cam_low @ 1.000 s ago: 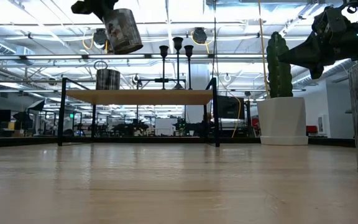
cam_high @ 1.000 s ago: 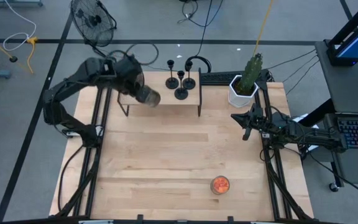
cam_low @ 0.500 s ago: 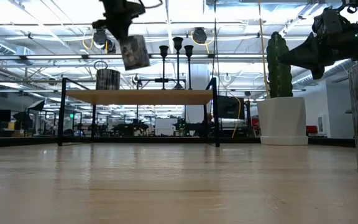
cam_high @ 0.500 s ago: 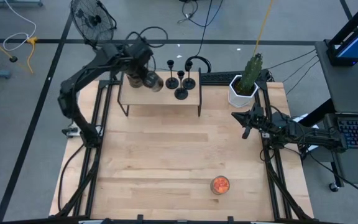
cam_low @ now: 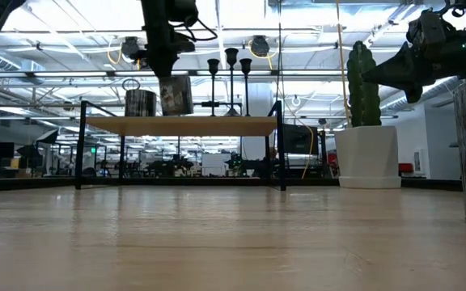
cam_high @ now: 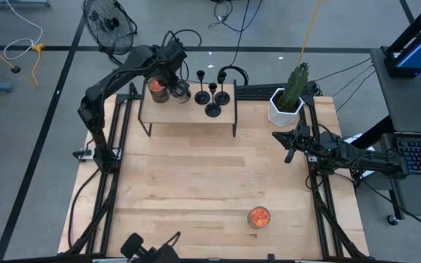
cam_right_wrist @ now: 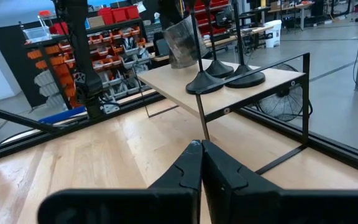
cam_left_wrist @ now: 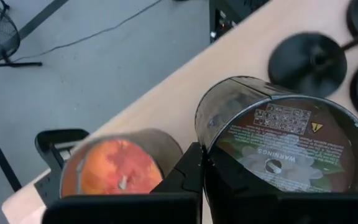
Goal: Pick & Place candle stick holders
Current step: Put the white scented candle on the shelf
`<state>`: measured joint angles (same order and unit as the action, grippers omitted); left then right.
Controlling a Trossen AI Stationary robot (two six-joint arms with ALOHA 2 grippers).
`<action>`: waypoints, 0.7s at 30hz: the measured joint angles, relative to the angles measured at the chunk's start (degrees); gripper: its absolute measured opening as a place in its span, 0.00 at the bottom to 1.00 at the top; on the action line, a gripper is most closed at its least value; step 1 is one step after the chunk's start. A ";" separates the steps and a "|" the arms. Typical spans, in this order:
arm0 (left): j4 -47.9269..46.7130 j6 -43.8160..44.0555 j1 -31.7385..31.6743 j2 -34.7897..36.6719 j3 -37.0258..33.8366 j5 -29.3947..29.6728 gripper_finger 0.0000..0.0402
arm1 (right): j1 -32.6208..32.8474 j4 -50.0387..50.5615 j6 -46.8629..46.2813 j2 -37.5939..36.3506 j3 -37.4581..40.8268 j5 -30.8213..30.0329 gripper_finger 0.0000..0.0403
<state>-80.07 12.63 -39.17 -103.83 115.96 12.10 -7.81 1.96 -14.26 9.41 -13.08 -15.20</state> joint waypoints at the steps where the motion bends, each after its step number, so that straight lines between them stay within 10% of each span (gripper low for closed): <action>1: 0.62 -0.42 -0.44 -0.06 0.00 -0.02 0.00 | -0.02 0.02 0.00 0.00 0.00 0.00 0.00; 21: 3.76 -2.55 -4.86 -0.64 0.00 -3.26 0.00 | 0.00 0.02 -0.02 0.00 0.00 0.00 0.00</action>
<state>-76.32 10.09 -44.02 -104.47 115.96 8.84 -7.81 1.98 -14.28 9.41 -13.08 -15.20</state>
